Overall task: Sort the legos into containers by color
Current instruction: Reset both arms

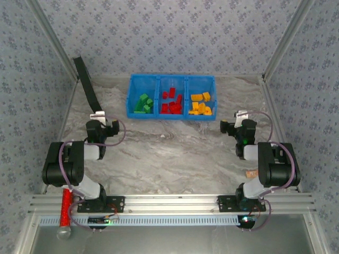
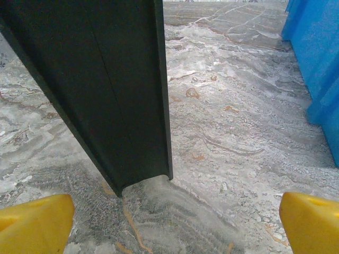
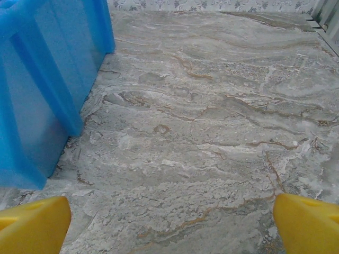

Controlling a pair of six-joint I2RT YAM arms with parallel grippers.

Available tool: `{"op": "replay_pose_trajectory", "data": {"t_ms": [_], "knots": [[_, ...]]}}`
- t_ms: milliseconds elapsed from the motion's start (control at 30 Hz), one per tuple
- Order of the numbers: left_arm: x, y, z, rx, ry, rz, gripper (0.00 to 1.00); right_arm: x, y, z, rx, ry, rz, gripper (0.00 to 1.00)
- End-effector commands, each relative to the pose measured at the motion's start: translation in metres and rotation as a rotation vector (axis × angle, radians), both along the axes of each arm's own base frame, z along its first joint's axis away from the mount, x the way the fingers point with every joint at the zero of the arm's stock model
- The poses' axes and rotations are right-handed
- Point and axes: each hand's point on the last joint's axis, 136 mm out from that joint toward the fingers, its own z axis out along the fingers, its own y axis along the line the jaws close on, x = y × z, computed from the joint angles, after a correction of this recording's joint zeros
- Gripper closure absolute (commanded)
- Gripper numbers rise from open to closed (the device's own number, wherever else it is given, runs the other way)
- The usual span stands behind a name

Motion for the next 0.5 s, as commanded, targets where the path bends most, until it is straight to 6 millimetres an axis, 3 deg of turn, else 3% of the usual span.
{"op": "replay_pose_trajectory", "data": {"t_ms": [0,467], "knots": [[0.007,-0.0037,0.0112,-0.001,-0.03,-0.022,0.01,0.0028,-0.0008,0.0029,0.002,-0.006,-0.009,0.0],[0.007,-0.0044,0.0111,-0.002,-0.03,-0.023,0.01,0.0024,-0.0007,0.0018,0.002,-0.002,-0.009,0.0]]}}
